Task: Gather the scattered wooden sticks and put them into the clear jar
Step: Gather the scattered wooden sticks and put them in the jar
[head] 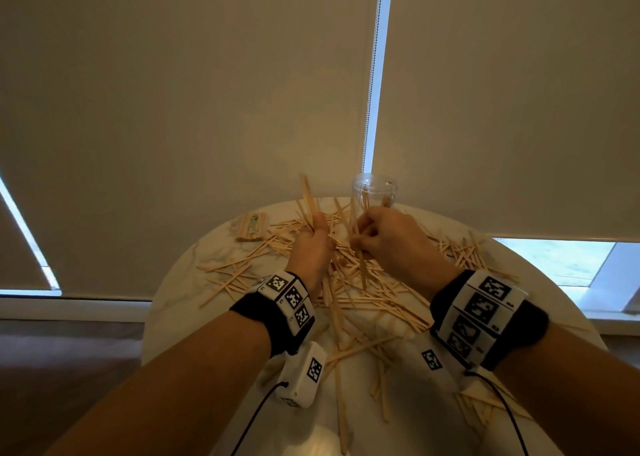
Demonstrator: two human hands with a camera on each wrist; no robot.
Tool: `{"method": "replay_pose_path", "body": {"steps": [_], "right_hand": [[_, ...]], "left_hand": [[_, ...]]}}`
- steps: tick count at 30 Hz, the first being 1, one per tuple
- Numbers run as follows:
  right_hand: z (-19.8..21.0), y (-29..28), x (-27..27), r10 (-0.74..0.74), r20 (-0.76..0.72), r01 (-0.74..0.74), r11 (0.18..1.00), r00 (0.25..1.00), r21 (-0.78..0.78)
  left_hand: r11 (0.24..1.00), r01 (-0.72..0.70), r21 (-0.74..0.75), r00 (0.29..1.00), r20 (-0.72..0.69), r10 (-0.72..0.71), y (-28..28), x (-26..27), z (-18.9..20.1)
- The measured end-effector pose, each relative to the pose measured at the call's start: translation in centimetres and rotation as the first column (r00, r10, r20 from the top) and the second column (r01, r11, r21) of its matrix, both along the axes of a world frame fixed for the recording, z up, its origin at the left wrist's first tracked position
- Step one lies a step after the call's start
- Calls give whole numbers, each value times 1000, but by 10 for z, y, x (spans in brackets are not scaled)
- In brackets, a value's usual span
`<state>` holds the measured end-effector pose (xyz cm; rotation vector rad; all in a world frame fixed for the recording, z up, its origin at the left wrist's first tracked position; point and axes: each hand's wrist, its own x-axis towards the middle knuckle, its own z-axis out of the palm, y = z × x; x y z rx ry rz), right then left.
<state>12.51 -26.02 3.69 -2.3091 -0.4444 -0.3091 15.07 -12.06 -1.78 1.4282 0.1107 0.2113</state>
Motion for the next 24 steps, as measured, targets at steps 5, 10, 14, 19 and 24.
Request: {"method": "replay_pose_path", "body": {"steps": [5,10,14,19,24], "right_hand": [[-4,11,-9,19,100,-10,996,995,-89],[-2,8,-15,86,122,-62,981,989,-184],[13,14,-15,58,218,-30,991,974,-133],[37,28,-14,216,178,-109,874,960,-473],[62,25,-15,176,411,-141,983,895,-114]], "left_hand": [[991,136,17,990,43,-136,-16,-16,8],[990,106,92,994,-25,-105,-7,-12,6],[992,114,61,993,27,-116,-8,-17,10],[971,194,142,981,-33,-191,-29,-26,18],[981,179,67,982,43,-182,-22,-30,9]]}}
